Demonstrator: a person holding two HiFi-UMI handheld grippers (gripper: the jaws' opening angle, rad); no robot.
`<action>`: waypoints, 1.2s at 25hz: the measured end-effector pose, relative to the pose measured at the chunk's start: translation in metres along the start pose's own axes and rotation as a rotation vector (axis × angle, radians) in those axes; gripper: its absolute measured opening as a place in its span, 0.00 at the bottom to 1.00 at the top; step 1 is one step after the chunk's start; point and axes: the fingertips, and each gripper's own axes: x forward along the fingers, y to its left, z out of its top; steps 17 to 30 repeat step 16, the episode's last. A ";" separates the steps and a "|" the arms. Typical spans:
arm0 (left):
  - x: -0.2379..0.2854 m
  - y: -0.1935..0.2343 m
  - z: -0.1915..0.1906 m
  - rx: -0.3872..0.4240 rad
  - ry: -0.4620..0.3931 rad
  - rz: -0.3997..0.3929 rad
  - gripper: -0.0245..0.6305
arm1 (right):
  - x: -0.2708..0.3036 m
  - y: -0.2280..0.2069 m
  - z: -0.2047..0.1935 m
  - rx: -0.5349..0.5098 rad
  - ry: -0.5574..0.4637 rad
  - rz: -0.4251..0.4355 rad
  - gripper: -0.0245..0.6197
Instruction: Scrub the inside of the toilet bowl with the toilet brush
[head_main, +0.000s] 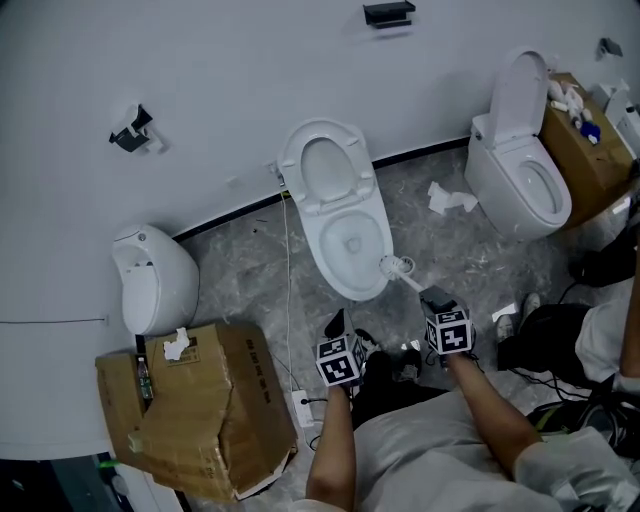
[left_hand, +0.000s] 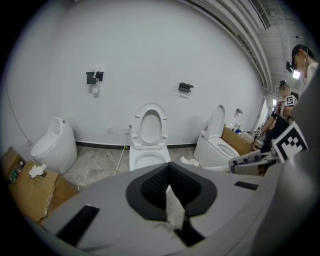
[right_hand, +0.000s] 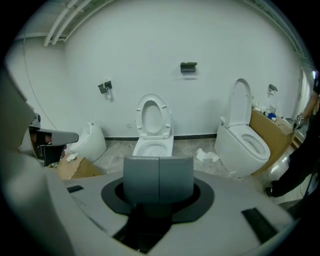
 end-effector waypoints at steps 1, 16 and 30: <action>0.000 -0.001 -0.001 0.000 0.001 0.000 0.08 | 0.000 0.000 0.001 -0.002 0.000 0.001 0.30; -0.008 0.011 -0.006 0.078 0.009 0.008 0.08 | -0.001 0.021 0.007 -0.080 -0.001 0.001 0.30; -0.008 0.011 -0.006 0.078 0.009 0.008 0.08 | -0.001 0.021 0.007 -0.080 -0.001 0.001 0.30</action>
